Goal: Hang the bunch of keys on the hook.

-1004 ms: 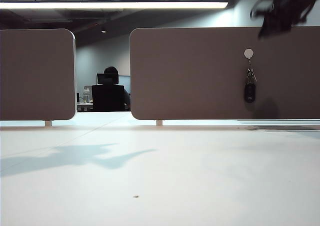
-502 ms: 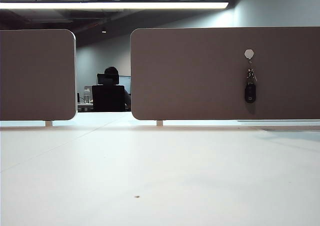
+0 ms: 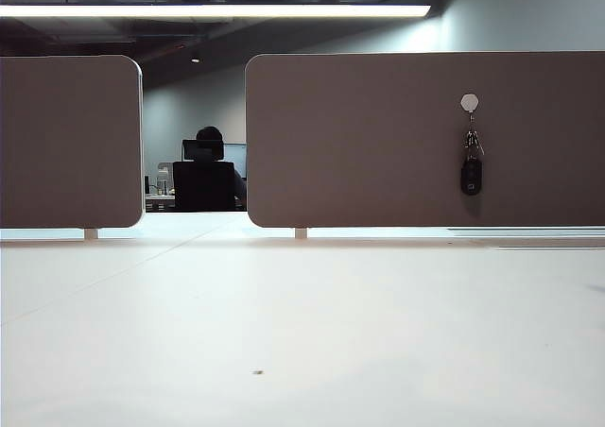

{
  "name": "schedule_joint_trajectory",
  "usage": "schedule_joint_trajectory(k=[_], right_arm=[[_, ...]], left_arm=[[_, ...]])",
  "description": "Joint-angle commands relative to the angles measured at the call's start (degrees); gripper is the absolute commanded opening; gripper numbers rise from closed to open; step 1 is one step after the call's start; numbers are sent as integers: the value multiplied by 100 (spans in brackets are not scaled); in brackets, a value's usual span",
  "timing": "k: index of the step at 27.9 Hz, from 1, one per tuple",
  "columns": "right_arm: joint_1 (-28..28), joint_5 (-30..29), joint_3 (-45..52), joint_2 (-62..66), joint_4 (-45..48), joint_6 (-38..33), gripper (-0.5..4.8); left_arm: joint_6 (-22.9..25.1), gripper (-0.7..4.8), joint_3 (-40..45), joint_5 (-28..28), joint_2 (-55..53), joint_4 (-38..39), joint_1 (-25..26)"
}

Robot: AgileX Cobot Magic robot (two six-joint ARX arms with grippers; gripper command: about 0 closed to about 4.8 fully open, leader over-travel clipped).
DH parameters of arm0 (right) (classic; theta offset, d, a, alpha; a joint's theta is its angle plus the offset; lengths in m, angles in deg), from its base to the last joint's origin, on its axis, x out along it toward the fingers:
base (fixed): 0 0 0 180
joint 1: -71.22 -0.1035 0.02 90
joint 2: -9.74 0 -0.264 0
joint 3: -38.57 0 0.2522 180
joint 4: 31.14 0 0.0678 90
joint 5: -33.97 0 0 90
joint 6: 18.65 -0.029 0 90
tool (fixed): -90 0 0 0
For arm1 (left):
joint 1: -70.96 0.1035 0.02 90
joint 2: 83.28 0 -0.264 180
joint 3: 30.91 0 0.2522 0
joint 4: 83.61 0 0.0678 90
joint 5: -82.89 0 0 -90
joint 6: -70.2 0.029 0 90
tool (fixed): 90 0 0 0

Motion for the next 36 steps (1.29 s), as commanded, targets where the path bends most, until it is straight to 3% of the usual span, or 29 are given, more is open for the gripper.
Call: schedule_joint_trajectory(k=[1,6,13,17,21,25,31,36], right_arm=[[-76,24,949,-778,42,-411,-9],[-72,13,2476,-1976,385,-802,-9],[-74,-20,4378,-3171,1056,-1169,-8],[-76,107,5158,-3652,1097,-1429,-9],[-76,625,5755,-3943,1438,-1864,-8],[-76,426,6181,-4148,1912,-1902,-8],[-76,330,6553,-4332,1895,-1882,-8],[-76,170,6765,-4452,1788,-1397,-8]], left_arm=[[-470,-6,706,-61,136,-619,0],[-468,-6,1705,-538,133,-1495,0],[-654,-6,3067,-544,133,-2658,0],[-835,-6,3482,-540,133,-2852,0],[-957,-6,3797,-415,140,-2966,2],[-960,-6,4089,-538,146,-3093,0],[-962,-6,4424,-833,146,-3128,0],[-955,-6,4575,-1036,146,-3147,0]])
